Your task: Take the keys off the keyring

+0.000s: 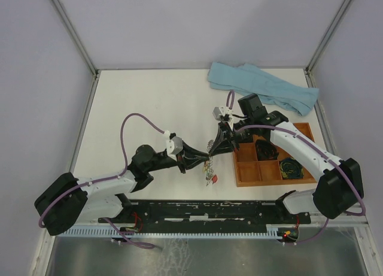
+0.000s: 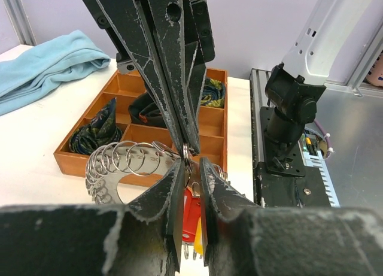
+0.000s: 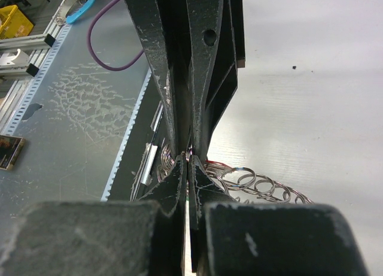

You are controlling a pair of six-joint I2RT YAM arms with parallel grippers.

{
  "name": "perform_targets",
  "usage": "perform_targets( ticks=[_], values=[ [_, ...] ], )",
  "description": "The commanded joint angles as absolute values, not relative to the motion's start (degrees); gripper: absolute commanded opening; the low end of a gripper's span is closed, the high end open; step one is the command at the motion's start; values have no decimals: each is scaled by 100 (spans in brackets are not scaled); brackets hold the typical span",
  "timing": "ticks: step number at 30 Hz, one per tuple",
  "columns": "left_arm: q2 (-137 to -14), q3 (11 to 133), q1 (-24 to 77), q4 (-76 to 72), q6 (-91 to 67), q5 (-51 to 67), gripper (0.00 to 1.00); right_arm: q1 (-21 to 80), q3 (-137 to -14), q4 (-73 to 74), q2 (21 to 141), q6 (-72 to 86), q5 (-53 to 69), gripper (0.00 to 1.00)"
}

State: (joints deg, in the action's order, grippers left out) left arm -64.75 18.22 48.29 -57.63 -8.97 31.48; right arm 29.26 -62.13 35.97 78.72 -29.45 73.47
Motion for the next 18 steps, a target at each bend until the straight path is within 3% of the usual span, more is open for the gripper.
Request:
perform_targets(
  ticks=[1, 6, 11, 15, 18],
  values=[
    [-6517, 1955, 4846, -6044, -1020, 3251, 19, 2946, -6472, 3398, 7813, -3003, 7577, 1],
    [-6541, 1993, 4846, -6004, -1020, 3284, 4, 2951, -6471, 3393, 7814, -3004, 7563, 1],
    [-6308, 2163, 4842, -5179, -801, 3203, 3, 2949, -6546, 3654, 7789, -3187, 7309, 3],
    [-5825, 2659, 4839, -3416, -273, 2988, 3, 2949, -6862, 4741, 7755, -4233, 6812, 33],
    [-5535, 3217, 4847, -1831, 216, 2832, 3, 2948, -7196, 5501, 7739, -4917, 6459, 46]
  ],
)
